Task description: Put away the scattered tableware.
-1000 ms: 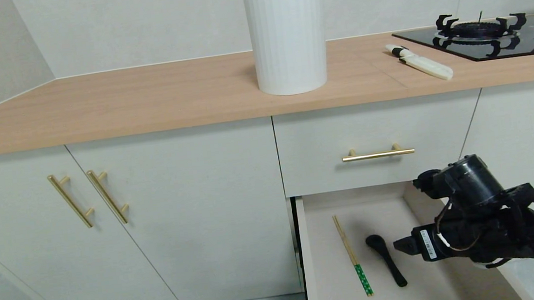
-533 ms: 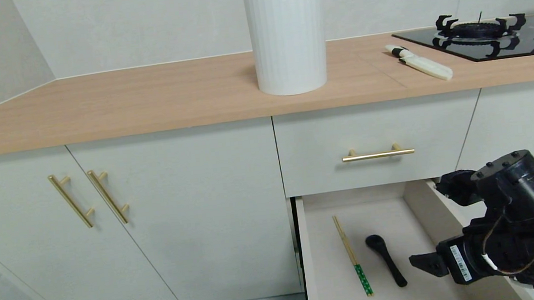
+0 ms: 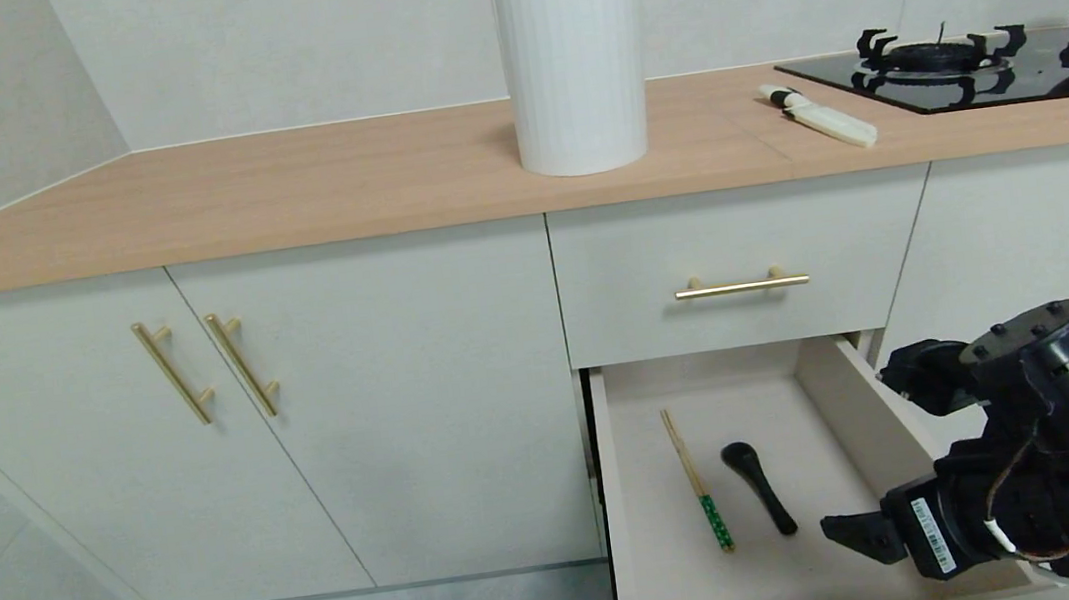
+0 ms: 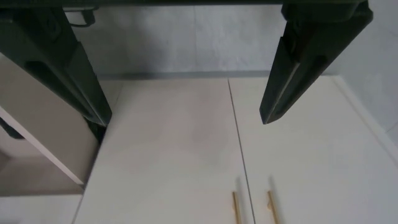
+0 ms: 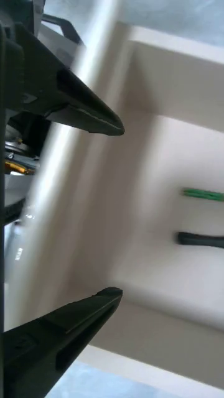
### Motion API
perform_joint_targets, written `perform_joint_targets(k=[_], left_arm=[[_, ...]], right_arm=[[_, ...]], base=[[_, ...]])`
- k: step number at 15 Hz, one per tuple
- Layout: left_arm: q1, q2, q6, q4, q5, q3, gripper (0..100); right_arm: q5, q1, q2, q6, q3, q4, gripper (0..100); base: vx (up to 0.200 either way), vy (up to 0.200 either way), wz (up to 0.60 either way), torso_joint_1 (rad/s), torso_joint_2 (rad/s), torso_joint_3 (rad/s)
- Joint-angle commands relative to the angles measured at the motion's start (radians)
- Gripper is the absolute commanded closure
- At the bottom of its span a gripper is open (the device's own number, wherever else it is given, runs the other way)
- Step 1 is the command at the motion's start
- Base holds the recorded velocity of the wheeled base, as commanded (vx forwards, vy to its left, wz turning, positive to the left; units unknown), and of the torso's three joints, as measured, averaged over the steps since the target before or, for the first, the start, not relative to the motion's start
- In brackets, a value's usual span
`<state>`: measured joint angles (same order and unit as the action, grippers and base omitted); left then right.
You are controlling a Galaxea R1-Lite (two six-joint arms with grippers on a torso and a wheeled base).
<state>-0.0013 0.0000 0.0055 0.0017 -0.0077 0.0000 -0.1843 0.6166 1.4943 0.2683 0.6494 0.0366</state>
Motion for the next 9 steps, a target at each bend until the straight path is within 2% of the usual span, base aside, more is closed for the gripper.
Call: perform_joint_targets(k=[1,3,9], left_arm=[[0.0,0.002,-0.001,0.0,0.0,0.0,0],[0.0,0.002,-0.001,0.0,0.0,0.0,0],[0.0,0.002,0.001,0.0,0.0,0.0,0]], right_arm=[[0.002,0.015,0.006,0.0,0.0,-0.021,0],[0.005,0.04,0.009,0.0,-0.002,-0.04,0],[0.006,0.115,0.014,-0.02,-0.042,-0.07,0]], base=[[-0.2,0.0,0.0,0.002,0.0,0.002],[-0.2,0.0,0.0,0.002,0.0,0.002],[0.0,0.0,0.0,0.0,0.0,0.0]])
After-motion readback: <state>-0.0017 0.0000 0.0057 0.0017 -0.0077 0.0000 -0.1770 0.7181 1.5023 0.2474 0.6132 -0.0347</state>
